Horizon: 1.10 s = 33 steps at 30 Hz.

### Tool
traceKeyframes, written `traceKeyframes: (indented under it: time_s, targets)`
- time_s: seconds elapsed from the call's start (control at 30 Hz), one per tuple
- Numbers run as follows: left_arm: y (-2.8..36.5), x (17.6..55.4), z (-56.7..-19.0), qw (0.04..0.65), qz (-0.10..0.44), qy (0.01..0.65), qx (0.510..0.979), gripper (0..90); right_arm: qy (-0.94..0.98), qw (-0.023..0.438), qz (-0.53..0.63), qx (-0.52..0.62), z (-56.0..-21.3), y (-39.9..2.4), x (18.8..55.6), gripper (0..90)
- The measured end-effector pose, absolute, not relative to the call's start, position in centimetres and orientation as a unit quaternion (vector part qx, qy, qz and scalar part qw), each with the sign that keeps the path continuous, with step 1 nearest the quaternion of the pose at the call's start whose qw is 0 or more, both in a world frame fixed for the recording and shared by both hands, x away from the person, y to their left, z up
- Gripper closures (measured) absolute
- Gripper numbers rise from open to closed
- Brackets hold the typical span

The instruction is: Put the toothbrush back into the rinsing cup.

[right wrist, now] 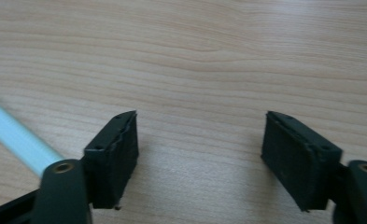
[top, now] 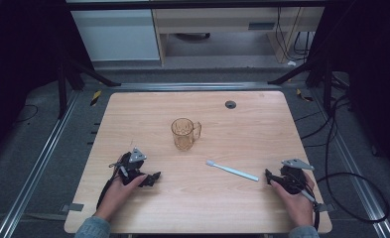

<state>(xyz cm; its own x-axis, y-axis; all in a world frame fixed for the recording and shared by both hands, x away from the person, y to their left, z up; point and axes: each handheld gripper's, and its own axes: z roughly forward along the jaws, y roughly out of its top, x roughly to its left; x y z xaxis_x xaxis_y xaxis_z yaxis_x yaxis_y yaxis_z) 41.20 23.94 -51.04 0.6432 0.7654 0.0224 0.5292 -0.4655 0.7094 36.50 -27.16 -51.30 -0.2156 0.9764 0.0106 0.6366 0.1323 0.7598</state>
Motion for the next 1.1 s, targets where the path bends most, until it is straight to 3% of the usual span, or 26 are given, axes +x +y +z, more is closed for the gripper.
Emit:
traceKeyframes:
  time_s: [0.1, 0.13, 0.27, 0.53, 0.87, 1.1]
  targets:
    - [23.9, 41.2, -51.0, 0.344, 0.172, 0.386, 0.839, 0.0, 0.718, 0.264, 0.312, 0.564, -50.6, -26.9, 36.1, 20.7]
    - [23.9, 41.2, -51.0, 0.344, 0.172, 0.386, 0.839, 0.0, 0.745, 0.291, 0.292, 0.525, -49.2, -25.7, 35.3, 17.9]
    - [23.9, 41.2, -51.0, 0.344, 0.172, 0.386, 0.839, 0.0, 0.784, 0.290, 0.268, 0.480, -47.0, -23.4, 34.7, 16.4]
    - [23.9, 41.2, -51.0, 0.344, 0.172, 0.386, 0.839, 0.0, 0.829, 0.226, 0.260, 0.440, -45.0, -21.7, 36.9, 16.1]
    - [23.9, 41.2, -51.0, 0.344, 0.172, 0.387, 0.838, 0.0, 0.891, 0.171, 0.228, 0.354, -41.0, -18.2, 39.8, 39.9]
    - [23.9, 41.2, -51.1, 0.345, 0.172, 0.388, 0.837, 0.0, 0.918, 0.160, 0.193, 0.307, -39.0, -15.5, 41.4, 45.1]
